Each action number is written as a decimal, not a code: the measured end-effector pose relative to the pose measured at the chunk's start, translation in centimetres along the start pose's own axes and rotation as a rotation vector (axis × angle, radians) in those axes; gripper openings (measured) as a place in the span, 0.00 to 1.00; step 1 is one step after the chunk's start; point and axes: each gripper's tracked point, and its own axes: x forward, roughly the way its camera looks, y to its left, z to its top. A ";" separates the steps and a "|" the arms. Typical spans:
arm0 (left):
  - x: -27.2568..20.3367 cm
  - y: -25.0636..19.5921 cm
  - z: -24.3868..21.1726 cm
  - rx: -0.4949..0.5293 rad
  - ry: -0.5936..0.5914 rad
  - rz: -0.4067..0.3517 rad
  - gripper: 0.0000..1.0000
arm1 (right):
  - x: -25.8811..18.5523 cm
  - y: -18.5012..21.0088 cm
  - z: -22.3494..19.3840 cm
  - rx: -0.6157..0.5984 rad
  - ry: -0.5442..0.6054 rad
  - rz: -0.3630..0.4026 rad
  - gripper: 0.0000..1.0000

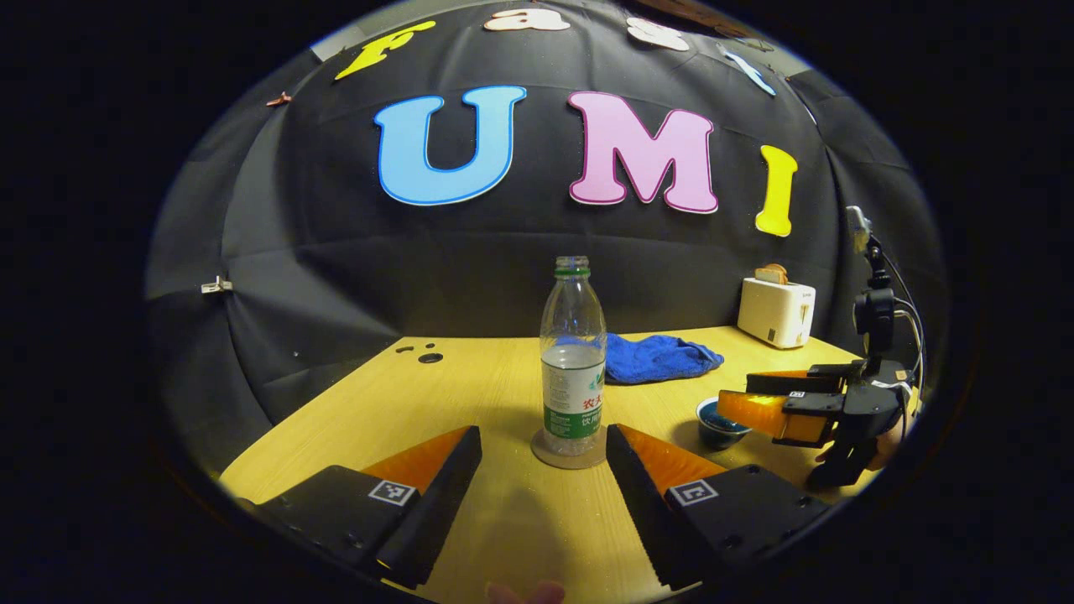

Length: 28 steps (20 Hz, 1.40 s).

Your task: Open the teacup lid with one hand, grasp the water bottle and pour water into the teacup with the other hand; after pouring, place the water bottle on the coaster and then close the teacup lid.

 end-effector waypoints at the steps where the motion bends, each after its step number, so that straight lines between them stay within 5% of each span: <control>1: -0.4 -0.1 0.6 -0.002 -0.002 0.004 0.94 | -0.8 0.1 1.4 -0.003 -0.026 -0.005 0.82; 17: -11.6 -1.1 17.3 -0.003 -0.061 -0.014 0.98 | -16.9 1.0 26.9 -0.101 -0.262 -0.092 0.94; 28: -15.7 0.6 21.4 0.007 -0.095 -0.043 0.94 | -23.8 4.0 30.6 -0.155 -0.295 -0.185 0.96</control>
